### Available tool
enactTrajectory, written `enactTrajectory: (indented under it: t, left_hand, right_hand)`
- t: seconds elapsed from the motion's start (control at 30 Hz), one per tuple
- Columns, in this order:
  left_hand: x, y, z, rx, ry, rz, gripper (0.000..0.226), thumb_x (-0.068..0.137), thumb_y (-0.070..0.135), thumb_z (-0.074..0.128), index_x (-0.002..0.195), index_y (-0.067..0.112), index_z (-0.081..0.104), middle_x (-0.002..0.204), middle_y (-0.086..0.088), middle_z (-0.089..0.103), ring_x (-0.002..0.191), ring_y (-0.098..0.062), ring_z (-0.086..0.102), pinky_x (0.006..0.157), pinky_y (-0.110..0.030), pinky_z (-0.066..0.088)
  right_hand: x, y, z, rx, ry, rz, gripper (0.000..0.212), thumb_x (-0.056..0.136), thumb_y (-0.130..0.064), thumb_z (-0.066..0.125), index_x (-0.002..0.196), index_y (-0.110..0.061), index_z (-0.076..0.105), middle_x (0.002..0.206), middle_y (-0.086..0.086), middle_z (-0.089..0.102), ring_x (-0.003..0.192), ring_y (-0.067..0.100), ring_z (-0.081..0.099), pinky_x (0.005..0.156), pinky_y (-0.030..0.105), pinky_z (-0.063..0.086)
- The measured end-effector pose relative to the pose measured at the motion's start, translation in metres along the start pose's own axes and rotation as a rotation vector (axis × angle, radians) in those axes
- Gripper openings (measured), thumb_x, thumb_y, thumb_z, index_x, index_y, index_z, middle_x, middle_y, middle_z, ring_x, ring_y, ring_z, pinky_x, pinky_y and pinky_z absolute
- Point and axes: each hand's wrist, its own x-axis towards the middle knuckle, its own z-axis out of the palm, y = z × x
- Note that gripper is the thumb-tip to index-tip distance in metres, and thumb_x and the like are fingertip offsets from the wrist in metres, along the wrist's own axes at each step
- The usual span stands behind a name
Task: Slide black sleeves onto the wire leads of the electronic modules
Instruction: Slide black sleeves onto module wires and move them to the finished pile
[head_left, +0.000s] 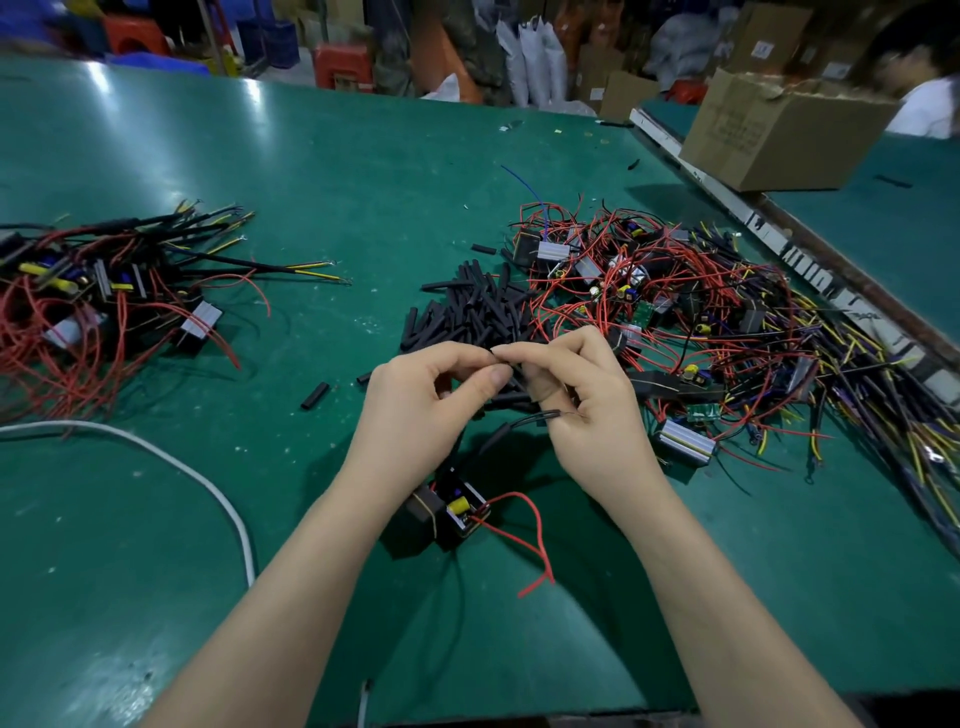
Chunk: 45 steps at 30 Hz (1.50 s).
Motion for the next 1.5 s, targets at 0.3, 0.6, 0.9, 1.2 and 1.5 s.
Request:
enactTrajectory:
  t: [0.3,0.6,0.9,1.2,1.5]
  left_hand:
    - [-0.007,-0.003,0.003,0.504,0.188,0.363,0.009,0.086,0.022,0.068,0.082,0.014,0.071,0.076,0.003,0.065,0.071,-0.023,0.053,0.06,-0.039,0.047]
    - [-0.004,-0.002,0.005,0.575,0.092,0.388,0.009,0.088,0.018,0.058,0.087,0.011,0.063,0.084,-0.002,0.057,0.08,-0.028,0.049,0.068,-0.042,0.041]
    - [-0.005,-0.005,0.01,0.536,0.093,0.35,0.012,0.085,0.021,0.059,0.086,0.011,0.064,0.096,-0.006,0.053,0.09,-0.025,0.041,0.071,-0.042,0.039]
    - [-0.004,0.001,0.007,0.297,0.049,0.181,0.021,0.084,0.029,0.055,0.085,0.011,0.067,0.091,-0.002,0.052,0.091,-0.025,0.045,0.082,-0.045,0.041]
    - [-0.004,0.0,0.005,0.369,-0.014,0.233,0.013,0.08,0.025,0.059,0.082,0.014,0.066,0.091,0.001,0.053,0.091,-0.024,0.046,0.079,-0.044,0.04]
  right_hand:
    - [-0.005,0.004,0.0,-0.384,-0.014,-0.09,0.022,0.094,-0.02,0.056,0.11,-0.023,0.07,0.081,0.0,0.05,0.073,0.022,0.052,0.057,0.036,0.046]
    - [-0.003,0.002,-0.005,-0.462,-0.077,-0.066,0.024,0.09,-0.027,0.051,0.104,-0.025,0.071,0.075,-0.005,0.065,0.074,0.022,0.062,0.064,0.038,0.039]
    - [-0.004,-0.004,-0.003,-0.415,-0.027,0.021,0.041,0.08,-0.017,0.047,0.118,-0.034,0.048,0.058,-0.005,0.052,0.056,0.035,0.048,0.06,0.029,0.03]
    - [-0.005,0.007,-0.006,-0.18,-0.078,-0.049,0.025,0.094,-0.019,0.052,0.115,-0.029,0.063,0.098,-0.012,0.069,0.085,0.009,0.065,0.072,0.037,0.054]
    - [0.0,0.014,-0.014,-0.187,-0.333,0.012,0.031,0.091,-0.002,0.052,0.101,-0.031,0.058,0.089,-0.016,0.046,0.088,0.012,0.045,0.077,0.032,0.044]
